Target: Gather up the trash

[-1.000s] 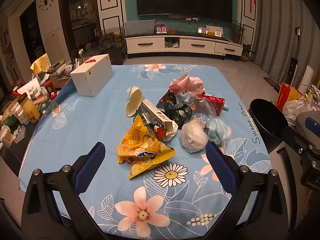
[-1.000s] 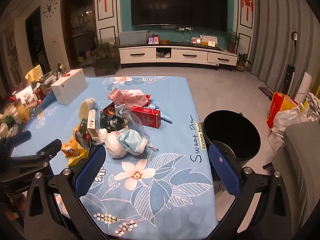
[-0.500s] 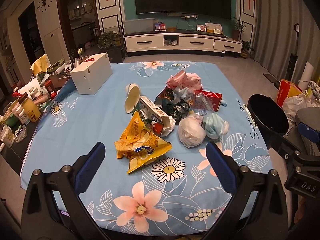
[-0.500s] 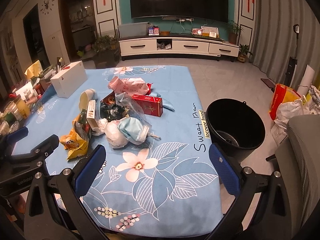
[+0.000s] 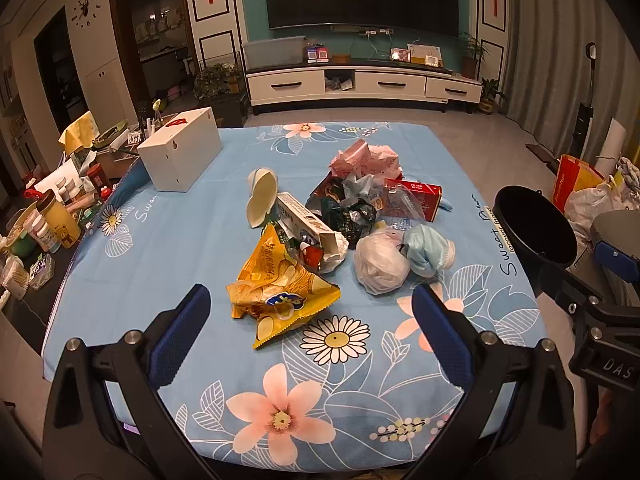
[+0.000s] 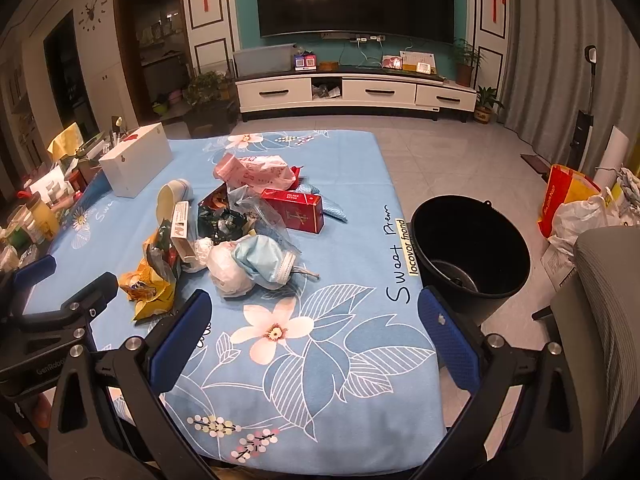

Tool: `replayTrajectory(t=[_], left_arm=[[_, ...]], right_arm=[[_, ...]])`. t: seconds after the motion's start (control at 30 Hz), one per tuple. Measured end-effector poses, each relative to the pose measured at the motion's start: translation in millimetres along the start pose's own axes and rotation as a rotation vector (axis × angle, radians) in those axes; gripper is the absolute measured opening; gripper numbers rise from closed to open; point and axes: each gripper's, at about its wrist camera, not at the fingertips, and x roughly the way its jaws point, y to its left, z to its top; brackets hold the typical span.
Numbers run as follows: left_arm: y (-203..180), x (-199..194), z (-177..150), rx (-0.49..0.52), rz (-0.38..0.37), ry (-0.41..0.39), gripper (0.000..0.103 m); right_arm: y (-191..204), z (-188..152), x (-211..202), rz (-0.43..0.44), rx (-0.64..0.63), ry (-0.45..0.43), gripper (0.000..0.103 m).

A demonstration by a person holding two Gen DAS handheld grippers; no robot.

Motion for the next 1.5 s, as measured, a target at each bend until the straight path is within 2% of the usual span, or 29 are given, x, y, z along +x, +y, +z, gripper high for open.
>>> replayTrajectory(t=[1.23,1.3,1.4,1.5], left_arm=[[0,7,-2,-0.002,-0.009,0.015,0.100],[3,10,-4,-0.019,-0.033,0.021,0.100],[14,21,-10,-0.077,-0.127,0.039,0.100],[26,40,-21,-0.128,-0.151,0.089,0.100]], right_arm=[[0,-1,2,0.005,0.004,0.004,0.101],[-1,-1,5,0.030,0.007,0.016,0.101],[-7,-4,17,0.128,0.039,0.054,0.101],[-17,-15,36,0.195,0.093,0.096,0.101]])
